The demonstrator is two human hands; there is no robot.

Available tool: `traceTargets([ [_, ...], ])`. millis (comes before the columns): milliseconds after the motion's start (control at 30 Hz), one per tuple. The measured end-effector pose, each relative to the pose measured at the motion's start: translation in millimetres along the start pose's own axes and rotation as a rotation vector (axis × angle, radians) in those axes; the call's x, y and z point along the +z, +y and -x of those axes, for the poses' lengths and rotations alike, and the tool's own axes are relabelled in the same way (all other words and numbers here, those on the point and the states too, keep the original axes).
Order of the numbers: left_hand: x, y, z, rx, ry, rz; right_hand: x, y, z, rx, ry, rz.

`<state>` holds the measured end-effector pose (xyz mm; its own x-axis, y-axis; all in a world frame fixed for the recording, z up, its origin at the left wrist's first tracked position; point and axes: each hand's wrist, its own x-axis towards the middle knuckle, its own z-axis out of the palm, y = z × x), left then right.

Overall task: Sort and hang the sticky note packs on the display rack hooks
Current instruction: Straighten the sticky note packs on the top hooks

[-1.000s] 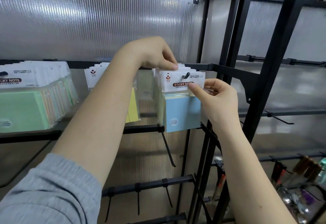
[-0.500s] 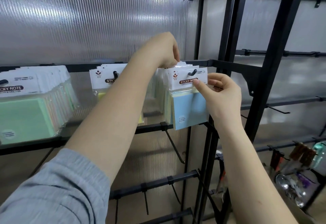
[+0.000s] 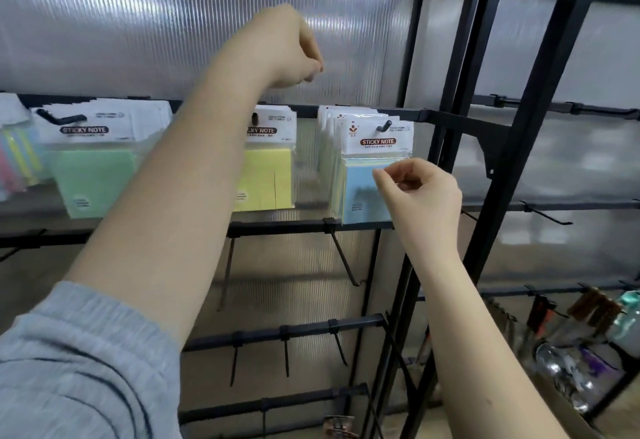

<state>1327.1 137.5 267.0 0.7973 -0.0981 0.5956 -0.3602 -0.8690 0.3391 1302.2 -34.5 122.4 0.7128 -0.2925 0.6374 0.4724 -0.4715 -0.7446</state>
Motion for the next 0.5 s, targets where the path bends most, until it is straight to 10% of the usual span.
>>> traceTargets([
  [500, -27, -63, 10, -0.215, -0.174, -0.050, 57, -52, -5, -0.067, -0.330, -0.083],
])
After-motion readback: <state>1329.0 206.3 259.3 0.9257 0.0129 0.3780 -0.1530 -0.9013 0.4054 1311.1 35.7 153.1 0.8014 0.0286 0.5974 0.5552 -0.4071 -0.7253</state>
